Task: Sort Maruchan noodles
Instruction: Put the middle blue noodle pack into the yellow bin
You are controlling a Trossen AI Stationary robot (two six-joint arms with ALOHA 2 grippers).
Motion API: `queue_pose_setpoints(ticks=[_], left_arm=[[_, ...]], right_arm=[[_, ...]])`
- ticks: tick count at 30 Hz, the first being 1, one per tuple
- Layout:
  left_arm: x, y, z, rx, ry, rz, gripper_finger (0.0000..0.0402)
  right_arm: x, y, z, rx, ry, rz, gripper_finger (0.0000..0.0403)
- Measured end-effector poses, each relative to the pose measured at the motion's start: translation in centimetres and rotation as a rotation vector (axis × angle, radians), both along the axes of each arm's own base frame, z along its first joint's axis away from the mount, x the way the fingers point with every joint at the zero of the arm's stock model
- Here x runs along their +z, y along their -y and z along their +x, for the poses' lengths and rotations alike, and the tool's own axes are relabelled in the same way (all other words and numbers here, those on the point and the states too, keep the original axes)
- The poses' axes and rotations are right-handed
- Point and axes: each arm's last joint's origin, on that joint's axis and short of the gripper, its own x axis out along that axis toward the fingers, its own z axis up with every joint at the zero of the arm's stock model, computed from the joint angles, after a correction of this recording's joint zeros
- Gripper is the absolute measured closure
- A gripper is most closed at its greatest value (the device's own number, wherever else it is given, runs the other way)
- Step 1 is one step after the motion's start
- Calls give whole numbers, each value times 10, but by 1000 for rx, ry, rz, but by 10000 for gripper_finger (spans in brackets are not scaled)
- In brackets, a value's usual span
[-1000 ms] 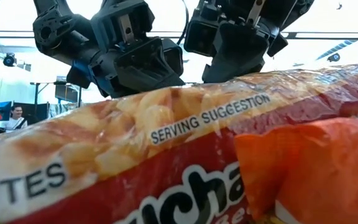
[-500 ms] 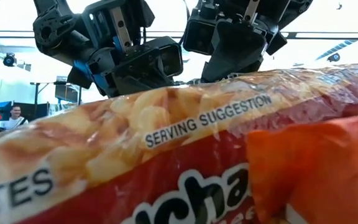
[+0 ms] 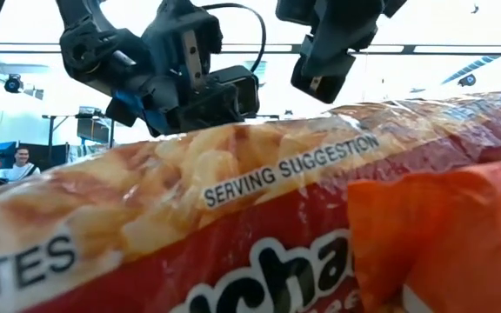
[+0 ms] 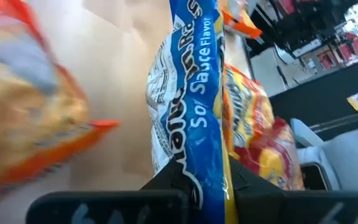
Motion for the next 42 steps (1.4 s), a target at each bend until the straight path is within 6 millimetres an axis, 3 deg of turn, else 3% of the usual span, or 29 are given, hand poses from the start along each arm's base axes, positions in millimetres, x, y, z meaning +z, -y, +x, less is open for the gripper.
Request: queue_pose_setpoints(ticks=[6,12,26,33,42], left_arm=[[10,-22,0,43,6,40,399],[40,-48,-9,60,48,136,399],[117,-123,-72,212,37,453,400],[134,-157,-110,386,-87,678,400],[133,-196,-144,602,-309,800,400]], right_arm=[[8,9,-17,-96,-46,-220,332],[6,17,-26,-139,-87,-269,332],[-29,38,-38,-191,-212,-281,332],[-40,45,-43,-336,-235,-481,332],[-43,50,-48,-452,-271,-610,332]])
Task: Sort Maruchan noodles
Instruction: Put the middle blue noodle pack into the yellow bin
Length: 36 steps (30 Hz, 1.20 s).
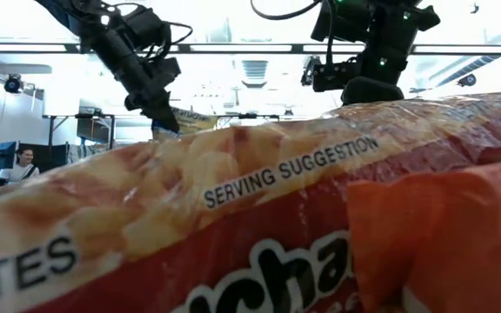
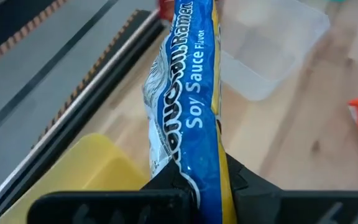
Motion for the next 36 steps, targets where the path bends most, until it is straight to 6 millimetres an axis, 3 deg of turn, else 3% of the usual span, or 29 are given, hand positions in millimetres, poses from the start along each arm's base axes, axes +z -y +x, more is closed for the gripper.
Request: queue_pose_setpoints(ticks=[7,19,36], left_arm=[[9,-18,-19,66,10,54,400],[7,-43,-56,251,-112,66,400],[-33,-60,-43,206,-234,-77,400]], right_arm=[[-1,0,-1,51,-25,-19,332],[-1,0,-1,241,-72,-93,332],[-1,0,0,262,-68,-102,332]])
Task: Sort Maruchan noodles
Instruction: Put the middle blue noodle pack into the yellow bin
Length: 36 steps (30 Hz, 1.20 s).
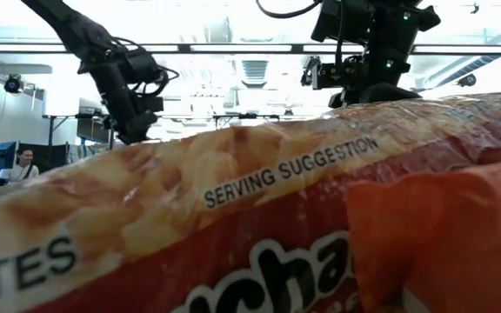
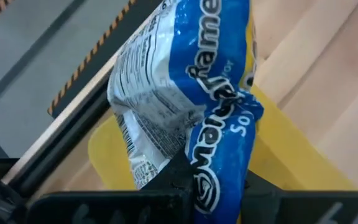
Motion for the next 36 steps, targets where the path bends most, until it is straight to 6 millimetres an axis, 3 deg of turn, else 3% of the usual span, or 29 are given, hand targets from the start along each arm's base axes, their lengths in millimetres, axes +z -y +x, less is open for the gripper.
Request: queue_pose_setpoints(ticks=[3,8,13,19,28,36], left_arm=[[5,-2,0,26,16,42,400],[31,4,-5,16,100,149,400],[40,17,-17,-27,45,135,400],[40,25,-21,-83,35,80,400],[24,19,-13,-145,38,-29,400],[9,2,2,-154,39,-8,400]], right_arm=[[0,0,1,0,6,0,332],[1,0,2,1,19,0,332],[1,0,2,0,23,0,332],[1,0,2,0,25,1,332],[2,0,4,1,49,1,332],[2,0,5,0,52,1,332]])
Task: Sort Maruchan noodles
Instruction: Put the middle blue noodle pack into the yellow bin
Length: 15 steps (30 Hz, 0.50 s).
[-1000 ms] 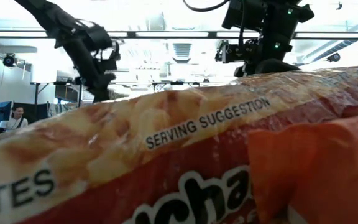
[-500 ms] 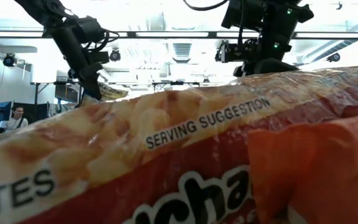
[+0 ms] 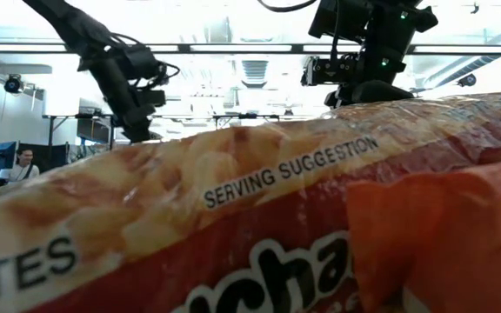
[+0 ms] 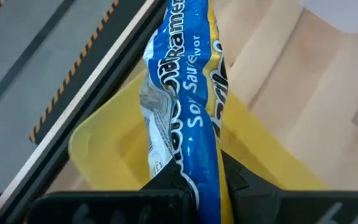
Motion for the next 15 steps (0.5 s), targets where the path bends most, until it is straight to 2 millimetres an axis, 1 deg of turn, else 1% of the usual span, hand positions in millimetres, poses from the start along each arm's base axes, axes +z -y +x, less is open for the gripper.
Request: queue_pose_setpoints(ticks=[4,8,11,15], left_arm=[[-11,-9,8,-3,-2,1,400],[-26,-14,13,2,-46,-29,400],[-36,-20,15,29,-92,-20,400],[-42,-26,19,56,-103,16,400]], right_arm=[[0,0,1,0,7,0,332],[1,0,2,0,19,1,332],[1,0,2,0,20,1,332],[1,0,2,0,21,1,332]])
